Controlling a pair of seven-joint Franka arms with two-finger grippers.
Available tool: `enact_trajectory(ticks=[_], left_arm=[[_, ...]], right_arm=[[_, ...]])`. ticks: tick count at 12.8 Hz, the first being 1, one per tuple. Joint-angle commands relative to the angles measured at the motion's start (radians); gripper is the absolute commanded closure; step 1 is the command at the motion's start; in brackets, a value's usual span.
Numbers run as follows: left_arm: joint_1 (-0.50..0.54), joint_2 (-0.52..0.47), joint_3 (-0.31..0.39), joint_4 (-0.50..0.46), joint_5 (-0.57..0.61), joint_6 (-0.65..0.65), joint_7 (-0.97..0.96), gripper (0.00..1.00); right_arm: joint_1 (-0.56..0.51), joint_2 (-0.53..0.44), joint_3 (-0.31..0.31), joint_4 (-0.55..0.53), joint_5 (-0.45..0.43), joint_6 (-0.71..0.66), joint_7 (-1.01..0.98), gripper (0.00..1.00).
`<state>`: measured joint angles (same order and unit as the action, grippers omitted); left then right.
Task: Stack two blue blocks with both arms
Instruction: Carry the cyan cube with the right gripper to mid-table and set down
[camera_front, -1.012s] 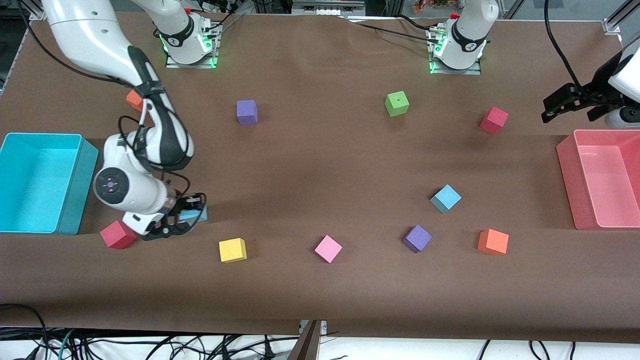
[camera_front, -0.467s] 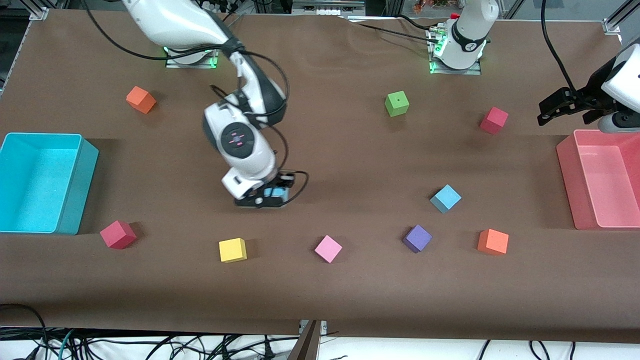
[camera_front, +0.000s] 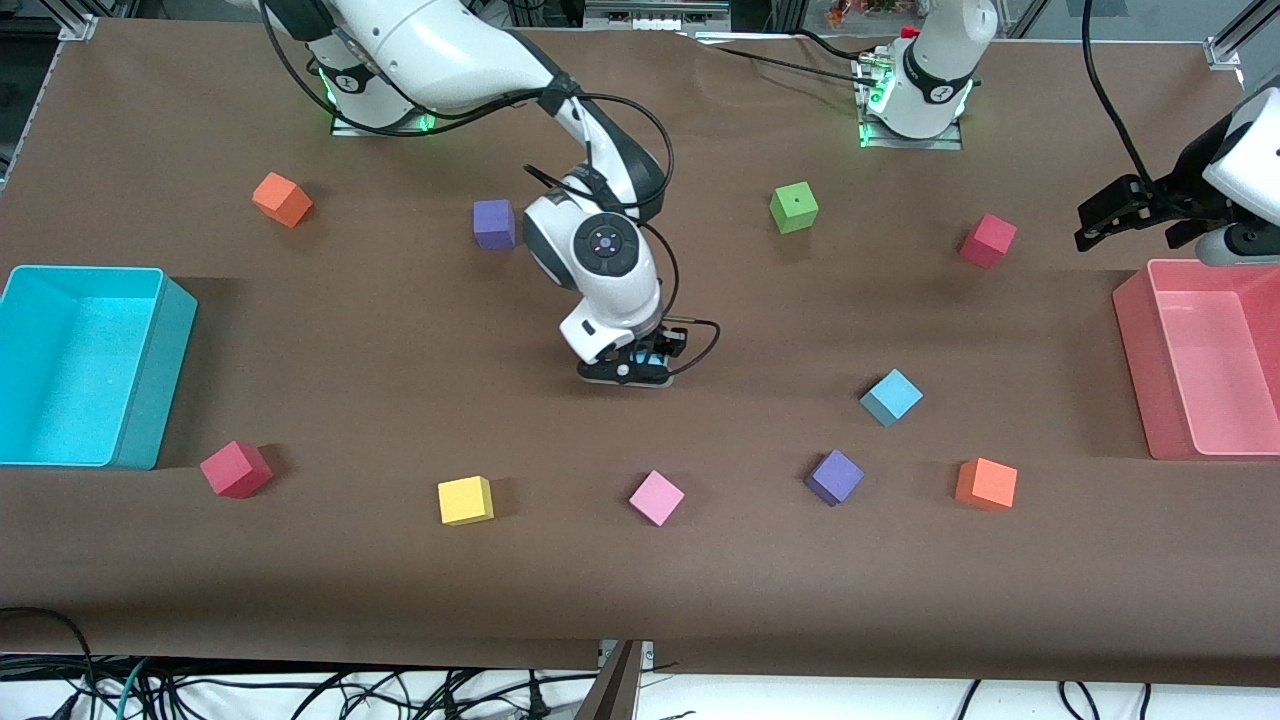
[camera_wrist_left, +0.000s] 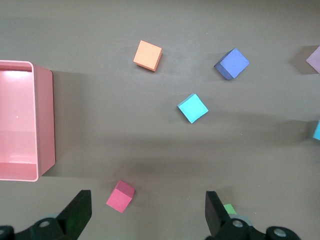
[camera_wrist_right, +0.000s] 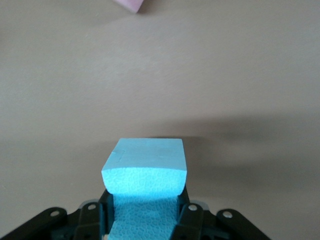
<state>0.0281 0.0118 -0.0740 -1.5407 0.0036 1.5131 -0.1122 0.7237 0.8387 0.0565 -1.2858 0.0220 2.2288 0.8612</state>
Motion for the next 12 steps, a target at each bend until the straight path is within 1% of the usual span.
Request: enact_trajectory(ticks=[1,3,4,5,6,9,10,12], left_arm=[[0.004,-0.001,-0.001,-0.001,-0.019,0.024,-0.001,0.00],[0.003,-0.001,-0.001,-0.001,-0.019,0.024,-0.001,0.00],[0.004,0.000,-0.001,-0.001,-0.019,0.025,-0.001,0.00],[0.004,0.005,-0.001,-0.001,-0.019,0.027,-0.001,0.00],[0.004,0.004,-0.001,-0.001,-0.019,0.026,-0.001,0.00],[0.007,0.005,-0.001,0.001,-0.019,0.029,0.000,0.00],[0.007,0.005,-0.001,0.001,-0.019,0.029,0.000,0.00],[0.009,0.005,-0.001,0.001,-0.019,0.029,0.005,0.00]], right_arm=[[0.034,0.060,-0.010,0.043,0.007,0.034,0.027,0.68],[0.046,0.077,-0.010,0.043,0.007,0.040,0.029,0.66],[0.051,0.085,-0.010,0.043,0.007,0.040,0.030,0.54],[0.054,0.085,-0.010,0.043,0.004,0.040,0.029,0.08],[0.059,0.083,-0.014,0.046,-0.005,0.040,0.021,0.00],[0.049,0.040,-0.021,0.049,-0.005,0.009,-0.005,0.00],[0.042,0.016,-0.027,0.049,-0.004,-0.026,-0.069,0.00],[-0.016,-0.047,-0.024,0.049,0.004,-0.127,-0.276,0.00]])
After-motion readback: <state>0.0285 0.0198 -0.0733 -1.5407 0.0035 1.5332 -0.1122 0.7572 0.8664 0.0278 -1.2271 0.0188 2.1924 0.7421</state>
